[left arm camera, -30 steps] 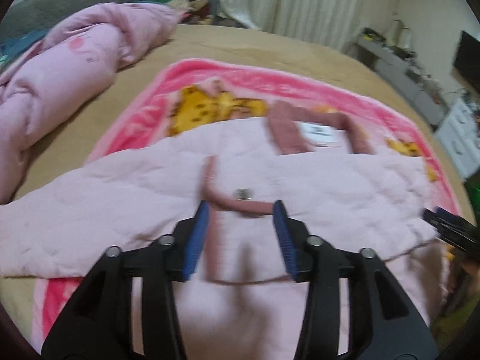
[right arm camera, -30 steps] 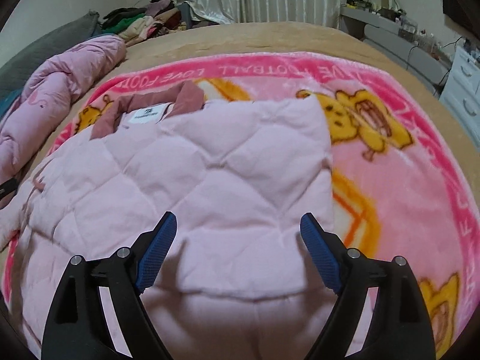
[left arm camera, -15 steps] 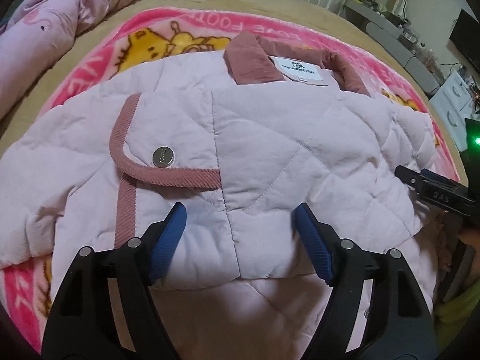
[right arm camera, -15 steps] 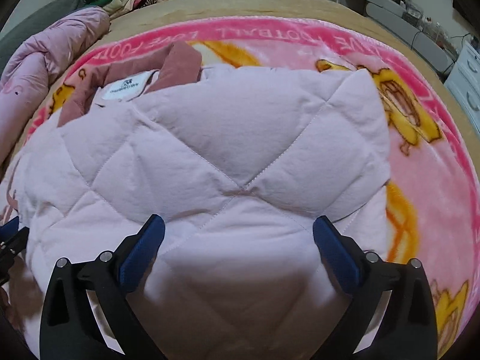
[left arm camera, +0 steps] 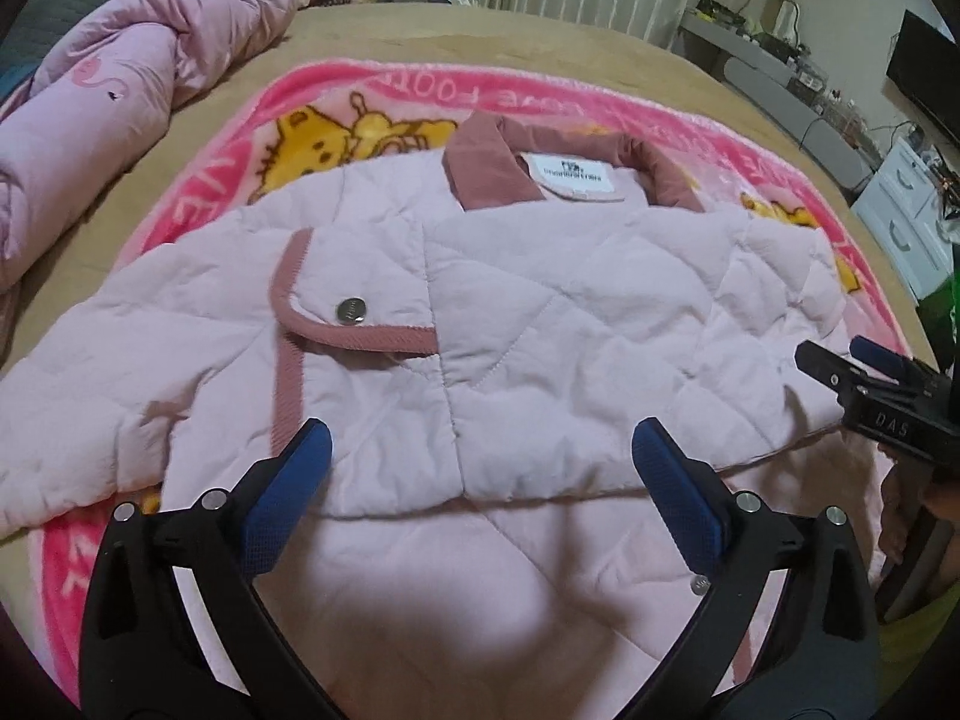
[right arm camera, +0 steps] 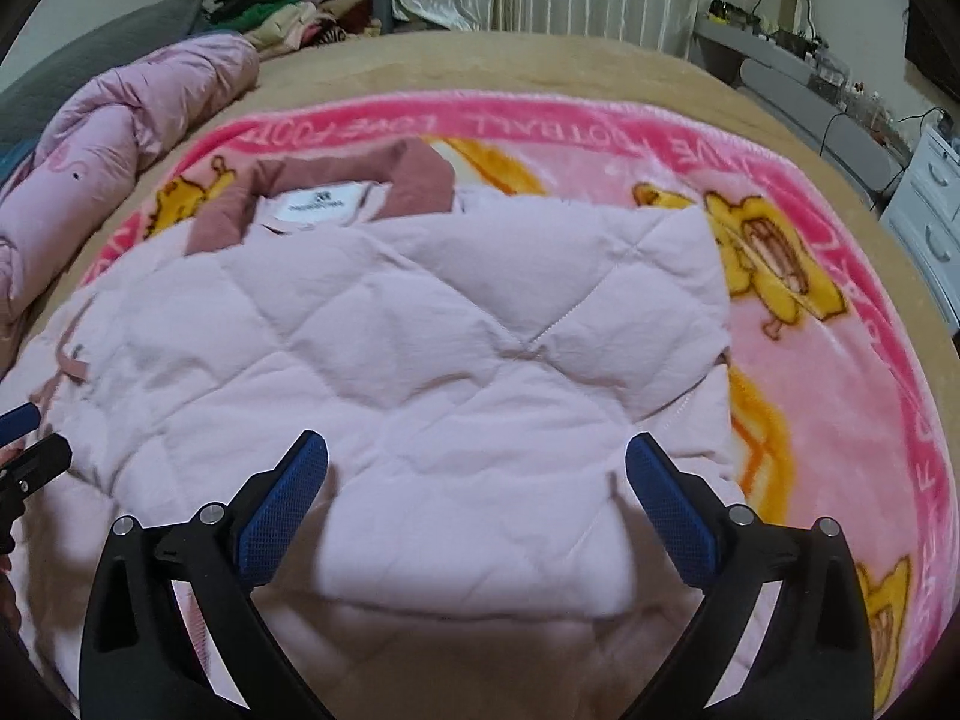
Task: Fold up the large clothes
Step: 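Open the left tool and lift it off the folded panel, then move the left tool toward the other jacket sleeve cuff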
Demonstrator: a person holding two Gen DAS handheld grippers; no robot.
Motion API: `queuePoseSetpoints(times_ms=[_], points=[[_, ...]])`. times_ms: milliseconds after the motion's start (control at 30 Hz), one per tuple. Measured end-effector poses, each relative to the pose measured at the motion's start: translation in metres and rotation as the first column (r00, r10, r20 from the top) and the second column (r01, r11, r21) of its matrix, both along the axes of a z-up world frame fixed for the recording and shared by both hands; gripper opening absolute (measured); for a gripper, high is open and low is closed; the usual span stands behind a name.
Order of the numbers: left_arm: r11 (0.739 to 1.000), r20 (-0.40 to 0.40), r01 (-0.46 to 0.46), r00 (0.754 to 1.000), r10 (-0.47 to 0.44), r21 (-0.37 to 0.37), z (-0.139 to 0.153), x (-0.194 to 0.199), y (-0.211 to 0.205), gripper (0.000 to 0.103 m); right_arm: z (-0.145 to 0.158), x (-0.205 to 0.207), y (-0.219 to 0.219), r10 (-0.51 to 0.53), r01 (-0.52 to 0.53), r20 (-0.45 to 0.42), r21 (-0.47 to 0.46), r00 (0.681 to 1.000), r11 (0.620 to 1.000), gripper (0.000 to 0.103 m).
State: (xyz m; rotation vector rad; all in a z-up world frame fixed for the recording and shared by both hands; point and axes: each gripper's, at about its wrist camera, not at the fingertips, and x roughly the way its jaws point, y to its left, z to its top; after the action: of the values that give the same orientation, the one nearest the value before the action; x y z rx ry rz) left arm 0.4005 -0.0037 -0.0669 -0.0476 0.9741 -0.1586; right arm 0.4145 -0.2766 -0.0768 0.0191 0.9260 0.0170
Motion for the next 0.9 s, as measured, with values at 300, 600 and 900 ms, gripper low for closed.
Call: queuePoseSetpoints(times_ms=[300, 600, 900], points=[[0.997, 0.072, -0.069, 0.995, 0.067, 0.031, 0.028, -0.024, 0.018, 0.094, 0.026, -0.029, 0.005, 0.003, -0.006, 0.066, 0.044, 0.998, 0.999, 0.099], [0.992, 0.13, -0.119, 0.985, 0.112, 0.046, 0.047, -0.048, 0.035, 0.094, 0.047, -0.05, 0.017, 0.009, -0.019, 0.108, 0.088, 0.994, 0.996, 0.099], [0.979, 0.175, -0.194, 0.968, 0.18, 0.064, 0.056, -0.066, 0.069, 0.094, 0.064, -0.06, 0.049, 0.048, -0.062, 0.152, 0.092, 0.987, 0.994, 0.099]])
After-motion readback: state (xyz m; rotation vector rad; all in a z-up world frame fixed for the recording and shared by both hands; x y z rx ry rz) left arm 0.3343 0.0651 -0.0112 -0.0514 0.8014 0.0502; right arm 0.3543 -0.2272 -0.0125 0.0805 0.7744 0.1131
